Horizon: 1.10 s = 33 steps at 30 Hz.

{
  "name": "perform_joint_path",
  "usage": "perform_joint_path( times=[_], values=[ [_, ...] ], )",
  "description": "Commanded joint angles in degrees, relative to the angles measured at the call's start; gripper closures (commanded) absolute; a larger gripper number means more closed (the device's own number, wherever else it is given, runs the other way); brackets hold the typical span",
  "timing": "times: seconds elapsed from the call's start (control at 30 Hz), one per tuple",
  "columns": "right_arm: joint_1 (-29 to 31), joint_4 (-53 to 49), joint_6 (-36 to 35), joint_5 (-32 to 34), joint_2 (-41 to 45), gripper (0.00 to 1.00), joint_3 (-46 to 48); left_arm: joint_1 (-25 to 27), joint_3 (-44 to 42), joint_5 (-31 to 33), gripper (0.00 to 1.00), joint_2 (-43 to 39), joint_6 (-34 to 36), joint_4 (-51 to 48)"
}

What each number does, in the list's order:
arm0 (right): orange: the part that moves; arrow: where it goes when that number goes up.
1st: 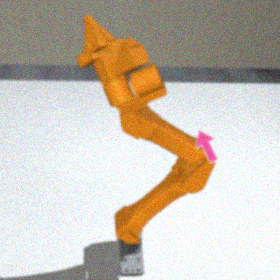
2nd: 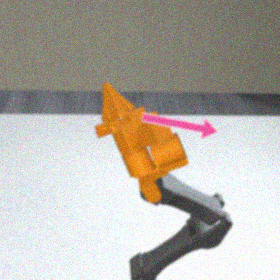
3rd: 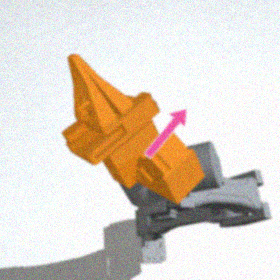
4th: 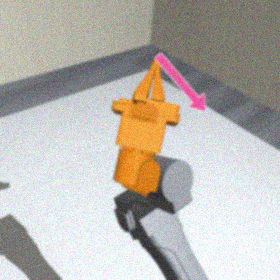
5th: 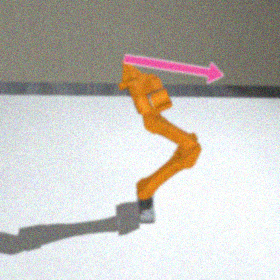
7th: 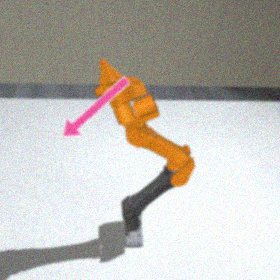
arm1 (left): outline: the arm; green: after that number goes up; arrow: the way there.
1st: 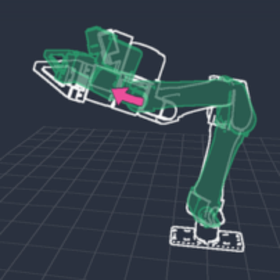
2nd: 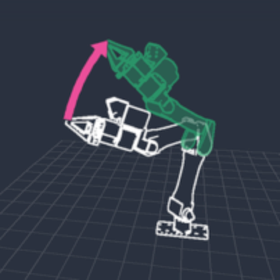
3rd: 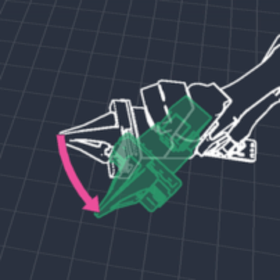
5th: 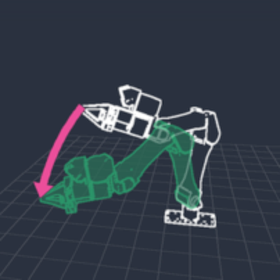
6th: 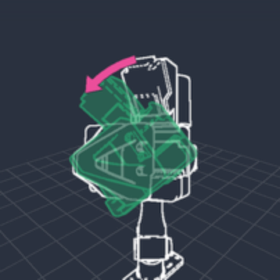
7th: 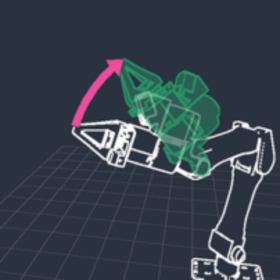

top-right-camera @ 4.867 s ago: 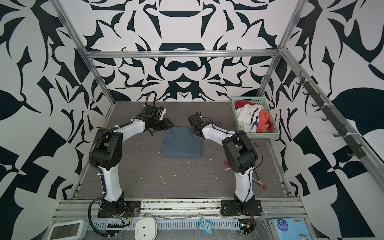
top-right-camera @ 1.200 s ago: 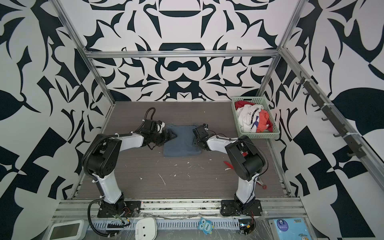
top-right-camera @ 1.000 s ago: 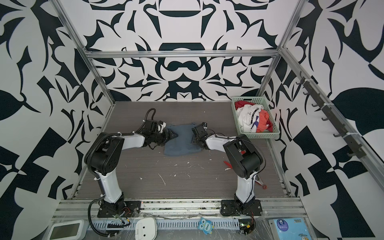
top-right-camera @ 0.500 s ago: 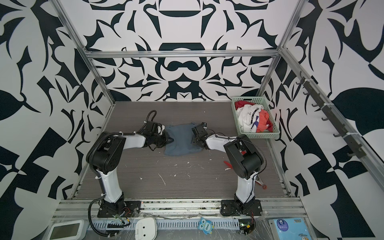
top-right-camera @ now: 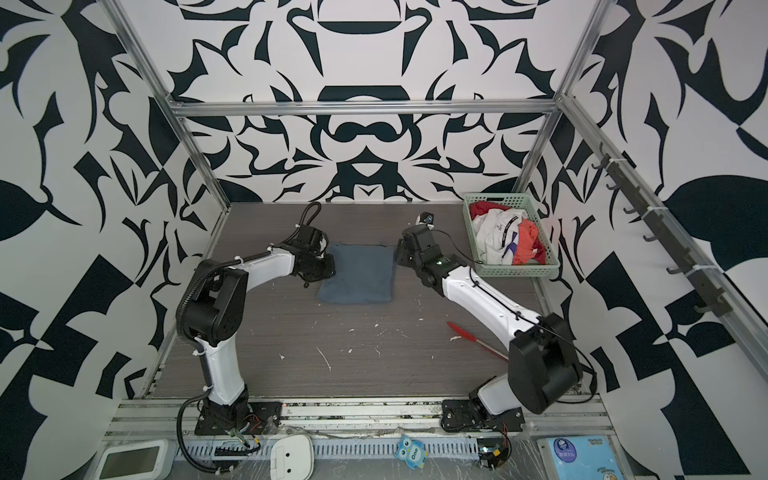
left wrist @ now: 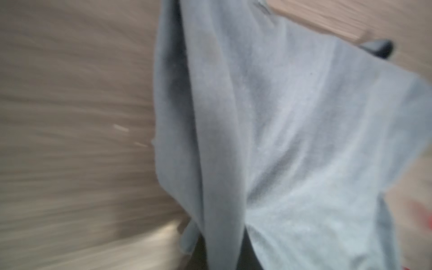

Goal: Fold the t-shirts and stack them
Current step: 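Carry the shirt toward the far corner with the left gripper while the right withdraws, then lower the folded shirt at the far corner and open the left gripper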

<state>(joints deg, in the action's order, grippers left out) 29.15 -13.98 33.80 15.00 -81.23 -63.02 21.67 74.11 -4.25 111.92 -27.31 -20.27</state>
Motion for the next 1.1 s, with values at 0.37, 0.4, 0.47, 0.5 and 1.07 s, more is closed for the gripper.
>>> perform_joint_path(
  times=[0.37, 0.4, 0.47, 0.5, 1.07],
  values=[
    [-0.3, -5.6, -0.4, 5.9, 9.3, 0.35, 5.0, -21.3, 21.8, 14.6, 1.00, 9.4, 17.3, -19.8],
    [-0.2, -5.7, -0.3, 6.1, 9.6, 0.35, 5.1, -23.0, 23.8, 14.7, 1.00, 10.2, 18.2, -20.0],
    [-0.3, -6.1, -0.3, 6.9, 10.4, 0.35, 5.2, -26.1, 28.4, 13.6, 1.00, 12.6, 20.6, -21.3],
    [-0.4, -6.3, -0.2, 7.4, 10.6, 0.35, 5.2, -27.3, 30.3, 13.2, 1.00, 13.6, 21.9, -21.7],
    [-1.1, -9.7, -1.4, 12.2, 7.4, 0.33, 0.7, -41.1, 54.4, 3.8, 1.00, 30.7, 32.3, -24.3]
  ],
)
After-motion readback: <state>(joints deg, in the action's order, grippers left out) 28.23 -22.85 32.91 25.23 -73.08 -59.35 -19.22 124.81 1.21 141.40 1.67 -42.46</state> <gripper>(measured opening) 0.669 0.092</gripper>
